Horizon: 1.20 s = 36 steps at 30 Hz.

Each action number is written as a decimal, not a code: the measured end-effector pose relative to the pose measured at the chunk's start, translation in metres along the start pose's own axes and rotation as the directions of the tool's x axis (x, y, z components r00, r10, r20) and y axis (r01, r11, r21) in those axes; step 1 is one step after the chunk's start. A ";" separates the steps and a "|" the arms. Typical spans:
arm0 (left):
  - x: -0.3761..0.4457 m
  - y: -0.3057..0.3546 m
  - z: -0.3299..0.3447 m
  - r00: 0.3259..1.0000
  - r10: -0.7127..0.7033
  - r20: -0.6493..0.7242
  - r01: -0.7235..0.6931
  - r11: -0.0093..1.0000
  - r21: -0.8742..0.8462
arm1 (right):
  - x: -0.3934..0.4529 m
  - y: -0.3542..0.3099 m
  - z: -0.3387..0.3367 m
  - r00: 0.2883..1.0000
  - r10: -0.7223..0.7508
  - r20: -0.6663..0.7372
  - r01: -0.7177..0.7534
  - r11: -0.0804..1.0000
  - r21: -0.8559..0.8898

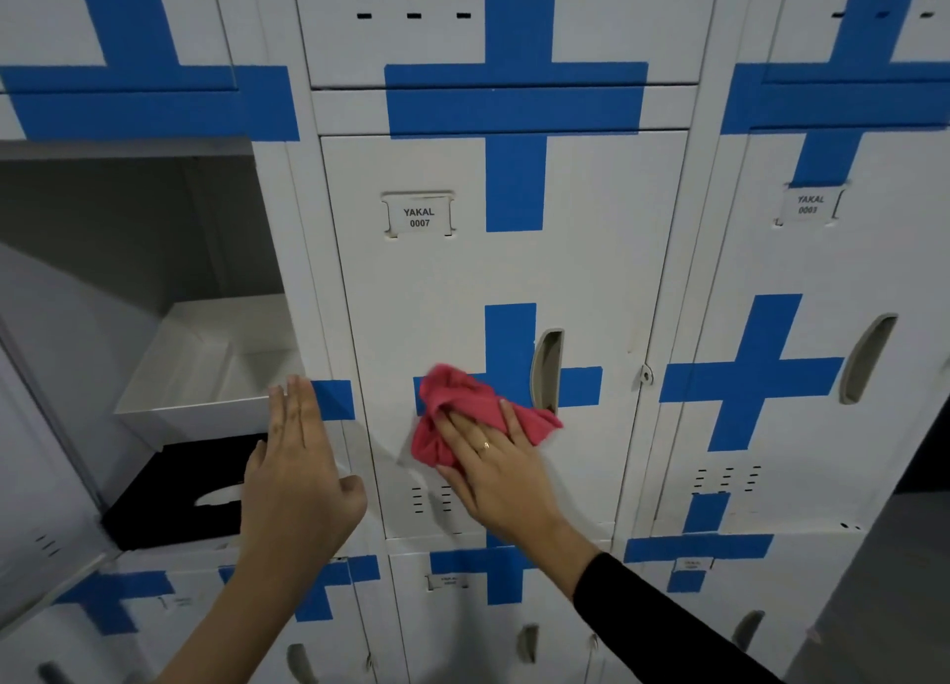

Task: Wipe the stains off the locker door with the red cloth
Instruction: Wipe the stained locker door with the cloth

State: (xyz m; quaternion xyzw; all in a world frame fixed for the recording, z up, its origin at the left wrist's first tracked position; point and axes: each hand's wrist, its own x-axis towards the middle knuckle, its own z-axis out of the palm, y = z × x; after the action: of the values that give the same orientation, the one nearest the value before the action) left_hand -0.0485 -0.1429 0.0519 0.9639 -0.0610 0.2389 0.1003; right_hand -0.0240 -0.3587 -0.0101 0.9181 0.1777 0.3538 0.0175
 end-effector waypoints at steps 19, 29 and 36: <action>0.001 0.005 0.001 0.999 -0.053 0.010 0.054 0.996 -0.068 | 0.040 0.085 -0.093 0.771 0.516 -0.374 -0.338 0.828 0.447; 0.001 0.005 0.007 0.999 -0.039 -0.015 0.038 0.997 -0.065 | -0.023 0.045 -0.033 0.757 0.634 -0.161 -0.368 0.616 0.696; 0.001 0.001 0.011 1.000 -0.021 -0.017 0.021 0.999 -0.027 | -0.105 0.025 0.042 0.673 0.738 0.049 -0.590 0.496 0.637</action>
State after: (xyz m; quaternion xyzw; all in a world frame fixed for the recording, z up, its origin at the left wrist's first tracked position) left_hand -0.0426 -0.1463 0.0435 0.9610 -0.0531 0.2452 0.1161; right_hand -0.0608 -0.4138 -0.1048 0.8204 -0.0883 0.3593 -0.4359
